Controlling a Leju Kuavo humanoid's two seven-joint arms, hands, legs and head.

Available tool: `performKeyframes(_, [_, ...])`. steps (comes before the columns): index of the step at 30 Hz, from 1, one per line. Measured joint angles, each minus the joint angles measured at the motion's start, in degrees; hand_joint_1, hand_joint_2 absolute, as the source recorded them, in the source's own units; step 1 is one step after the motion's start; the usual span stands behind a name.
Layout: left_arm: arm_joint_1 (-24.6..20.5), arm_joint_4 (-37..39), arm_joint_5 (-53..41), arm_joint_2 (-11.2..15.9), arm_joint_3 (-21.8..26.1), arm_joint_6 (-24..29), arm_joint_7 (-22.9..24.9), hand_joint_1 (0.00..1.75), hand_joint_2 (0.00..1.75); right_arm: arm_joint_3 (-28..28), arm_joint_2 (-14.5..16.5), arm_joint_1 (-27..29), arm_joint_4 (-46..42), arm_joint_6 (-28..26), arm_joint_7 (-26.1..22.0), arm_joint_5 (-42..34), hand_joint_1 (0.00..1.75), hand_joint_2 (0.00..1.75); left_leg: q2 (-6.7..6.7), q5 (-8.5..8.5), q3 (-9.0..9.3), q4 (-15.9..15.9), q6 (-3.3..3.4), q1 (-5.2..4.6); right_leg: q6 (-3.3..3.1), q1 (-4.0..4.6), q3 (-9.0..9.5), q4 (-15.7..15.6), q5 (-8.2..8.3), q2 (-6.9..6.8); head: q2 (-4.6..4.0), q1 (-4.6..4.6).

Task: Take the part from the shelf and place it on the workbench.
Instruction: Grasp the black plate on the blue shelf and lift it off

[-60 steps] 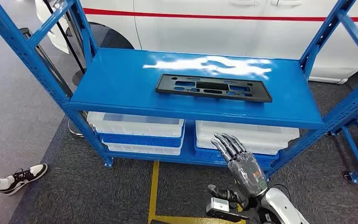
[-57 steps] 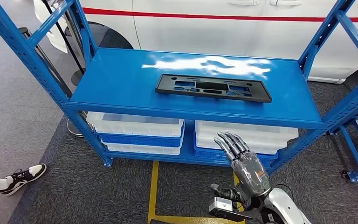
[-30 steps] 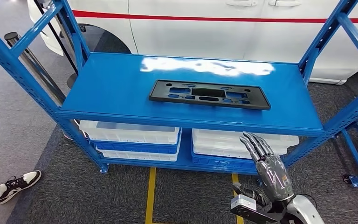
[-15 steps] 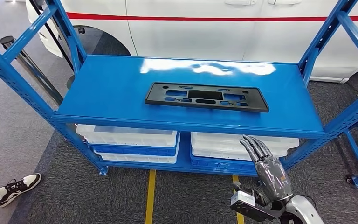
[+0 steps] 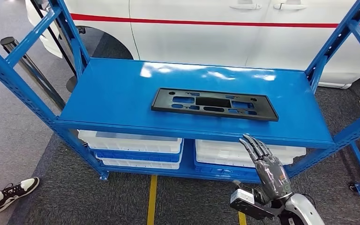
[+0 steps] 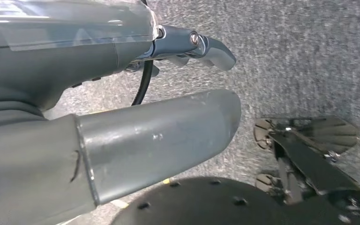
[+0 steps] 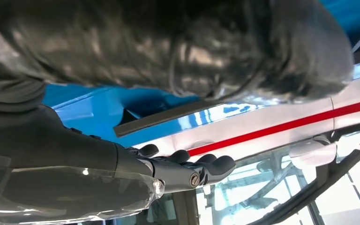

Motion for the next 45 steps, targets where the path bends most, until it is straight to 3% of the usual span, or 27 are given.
performKeyframes(2, [0.1, 0.0, 0.0, 0.0, 0.0, 0.0, 0.0, 0.0, 0.0, 0.0, 0.0, -0.3, 0.1, 0.3, 0.0, 0.1, 0.0, 0.0, 0.13, 0.0, 0.58, -0.6, 0.74, 0.12, 0.25, -0.08, -2.38, 4.8, -2.37, 0.02, 0.0, 0.07])
performKeyframes(4, [0.1, 0.0, 0.0, 0.0, 0.0, 0.0, 0.0, 0.0, 0.0, 0.1, 0.1, -0.7, 0.5, 1.0, 0.1, 0.3, 0.0, 0.0, 0.17, -0.33, 0.83, -0.6, 1.23, -0.07, 0.37, -0.11, -6.9, 12.4, -5.02, 0.05, 0.0, 0.1])
performKeyframes(5, [0.0, 0.0, -0.1, 0.0, -0.1, -0.1, 0.0, 0.0, 0.0, 0.2, 0.1, -1.0, 0.8, 1.6, 0.2, 0.4, 0.0, 0.0, 0.11, -0.56, 1.03, -0.6, 1.33, -0.18, 0.41, -0.14, -8.65, 14.8, -5.13, 0.04, 0.0, 0.1])
performKeyframes(6, [0.0, 0.0, -0.1, 0.0, -0.1, -0.1, 0.1, 0.0, 0.0, 0.3, 0.2, -1.5, 1.1, 2.2, 0.4, 0.5, 0.0, 0.0, 0.04, -0.85, 1.38, -0.5, 1.34, -0.27, 0.37, -0.16, -9.37, 15.0, -3.96, 0.04, 0.0, 0.09])
performKeyframes(7, [0.0, 0.0, -0.1, 0.0, -0.2, -0.1, 0.1, 0.0, 0.0, 0.4, 0.3, -2.1, 1.6, 2.8, 0.6, 0.5, 0.0, 0.0, -0.01, -1.19, 1.84, -0.5, 1.28, -0.35, 0.26, -0.14, -9.01, 13.1, -1.84, 0.04, 0.0, 0.1])
performKeyframes(9, [0.0, 0.0, -0.2, 0.0, -0.4, -0.2, 0.1, 0.0, 0.0, 0.8, 0.7, -3.8, 2.8, 4.0, 0.9, 0.5, 0.0, 0.0, -0.04, -2.03, 2.82, -0.4, 0.98, -0.53, -0.29, 0.06, -6.34, 6.0, 2.9, 0.05, 0.0, 0.09])
performKeyframes(10, [-0.1, 0.0, -0.3, 0.0, -0.5, -0.3, 0.2, 0.0, 0.0, 1.0, 0.9, -4.7, 3.5, 4.5, 1.1, 0.5, 0.0, 0.0, -0.05, -2.4, 3.1, -0.3, 0.73, -0.64, -0.58, 0.22, -5.06, 3.0, 3.93, 0.03, 0.0, 0.09])
performKeyframes(13, [-0.4, 0.0, -0.6, 0.0, -0.9, -0.5, 0.2, 0.0, 0.0, 1.9, 1.8, -7.6, 6.3, 5.6, 1.8, 0.5, 0.0, 0.0, -0.01, -3.0, 3.2, -0.4, -0.12, -0.68, -1.16, 0.6, -3.76, 0.1, 3.65, 0.05, 0.0, 0.05])
performKeyframes(16, [-0.7, 0.0, -0.8, 0.3, -1.0, -0.8, 0.2, 0.0, 0.0, 2.8, 3.1, -10.4, 9.6, 5.6, 2.8, 0.9, 0.0, 0.0, 0.09, -4.47, 2.62, 1.7, -1.1, -0.57, -1.89, 0.03, -2.81, -0.7, 3.42, 0.09, 0.0, -0.05])
performKeyframes(17, [-0.7, 0.0, -0.8, 0.3, -1.0, -0.8, 0.3, 0.0, 0.0, 3.1, 3.6, -11.2, 10.9, 5.4, 3.0, 1.1, 0.0, 0.0, 0.09, -5.71, 1.21, 4.5, -1.43, -0.46, -2.15, -0.14, -2.38, -1.0, 3.26, 0.03, 0.0, -0.09])
performKeyframes(19, [-0.8, 0.0, -0.7, 0.3, -1.0, -0.8, 0.4, 0.0, 0.0, 3.5, 4.5, -12.3, 13.2, 4.6, 3.2, 1.3, 0.0, 0.0, 0.1, -8.4, -3.55, 12.4, -1.95, -0.12, -2.45, -0.16, -1.79, -1.0, 2.75, -0.1, 0.0, -0.13])
performKeyframes(20, [-0.8, 0.0, -0.6, 0.3, -1.0, -0.7, 0.4, 0.0, 0.0, 3.6, 4.8, -12.6, 14.1, 4.2, 3.2, 1.4, 0.0, 0.0, 0.1, -8.76, -5.75, 15.3, -2.17, 0.07, -2.45, -0.18, -1.48, -1.0, 2.43, -0.15, 0.0, -0.13])
performKeyframes(21, [-0.7, 0.0, -0.6, 0.3, -1.0, -0.7, 0.5, 0.0, 0.0, 3.7, 5.1, -12.7, 14.9, 3.9, 3.2, 1.5, 0.0, 0.0, 0.11, -7.95, -7.11, 16.4, -2.35, 0.25, -2.39, -0.23, -1.08, -0.9, 2.07, -0.16, 0.0, -0.13])
performKeyframes(22, [-0.6, 0.0, -0.5, 0.3, -1.0, -0.6, 0.6, 0.0, 0.0, 3.8, 5.4, -12.9, 15.6, 3.7, 3.2, 1.5, 0.0, 0.44, 0.12, -5.88, -7.28, 15.1, -2.47, 0.41, -2.27, -0.31, -0.6, -0.8, 1.65, -0.1, 0.0, -0.13])
performKeyframes(24, [-0.4, 0.0, -0.3, 0.4, -1.0, -0.5, 0.7, 0.0, 0.0, 4.0, 5.9, -13.2, 16.7, 3.3, 3.2, 1.5, 0.0, 1.31, 0.13, -0.43, -5.11, 7.9, -2.51, 0.59, -1.8, -0.47, 0.47, -0.7, 0.67, 0.03, 0.0, -0.12])
performKeyframes(25, [-0.4, 0.0, -0.2, 0.4, -1.0, -0.4, 0.8, 0.0, 0.0, 4.1, 6.1, -13.4, 17.2, 3.1, 3.2, 1.5, 0.0, 1.75, 0.12, 1.28, -3.81, 4.6, -2.4, 0.51, -1.46, -0.45, 0.79, -0.6, 0.24, 0.08, 0.0, -0.12])
performKeyframes(26, [-0.4, 0.0, -0.1, 0.4, -1.0, -0.4, 0.9, 0.0, 0.0, 4.2, 6.3, -13.6, 17.6, 2.8, 3.2, 1.5, 0.0, 1.75, 0.11, 2.0, -3.01, 2.4, -2.15, 0.4, -1.12, -0.41, 0.91, -0.6, -0.01, 0.09, 0.0, -0.12])
performKeyframes(28, [-0.6, 0.0, 0.0, 0.3, -1.0, -0.3, 1.3, 0.0, 0.0, 4.4, 6.6, -14.0, 18.3, 2.2, 3.2, 1.7, 0.0, 1.75, 0.05, 1.74, -2.65, 1.2, -1.68, 0.26, -0.76, -0.17, 0.85, -0.6, -0.17, 0.06, 0.0, -0.09])
performKeyframes(32, [-0.7, 0.0, 0.3, 0.2, -1.0, -0.3, 1.5, 0.0, 0.0, 4.8, 7.3, -14.3, 19.2, 0.3, 3.3, 2.3, 0.0, 1.75, -0.13, 1.63, -2.58, 0.9, -1.36, 0.35, -1.18, -0.13, 1.22, -1.1, -0.13, 0.0, 0.0, -0.08])
performKeyframes(39, [-0.7, 0.0, 0.7, 0.2, -0.9, -1.4, 0.6, 0.0, 0.0, 4.9, 9.4, -14.3, 20.1, -4.4, 3.3, 3.8, 0.0, 1.75, -0.12, 1.22, -2.42, 0.9, -0.73, 0.16, -1.03, -0.17, 1.73, -2.0, -0.15, -0.02, 0.0, -0.06])
performKeyframes(43, [-0.8, 0.0, 0.6, 0.2, -0.9, -1.7, 0.4, 0.0, 0.0, 5.0, 10.8, -14.5, 20.8, -5.2, 3.4, 4.1, 0.0, 1.75, -0.11, 1.25, -2.36, 0.9, -0.67, 0.06, -0.05, -0.27, 1.77, -2.0, -0.08, -0.02, 0.0, -0.07])
performKeyframes(45, [-0.8, 0.0, 0.6, 0.2, -0.9, -1.8, 0.4, 0.0, 0.0, 5.1, 11.4, -14.6, 21.2, -5.3, 3.5, 4.1, 0.0, 1.75, -0.11, 1.28, -2.32, 0.9, -0.63, 0.06, 0.1, -0.26, 1.77, -2.0, -0.07, -0.03, 0.0, -0.08])
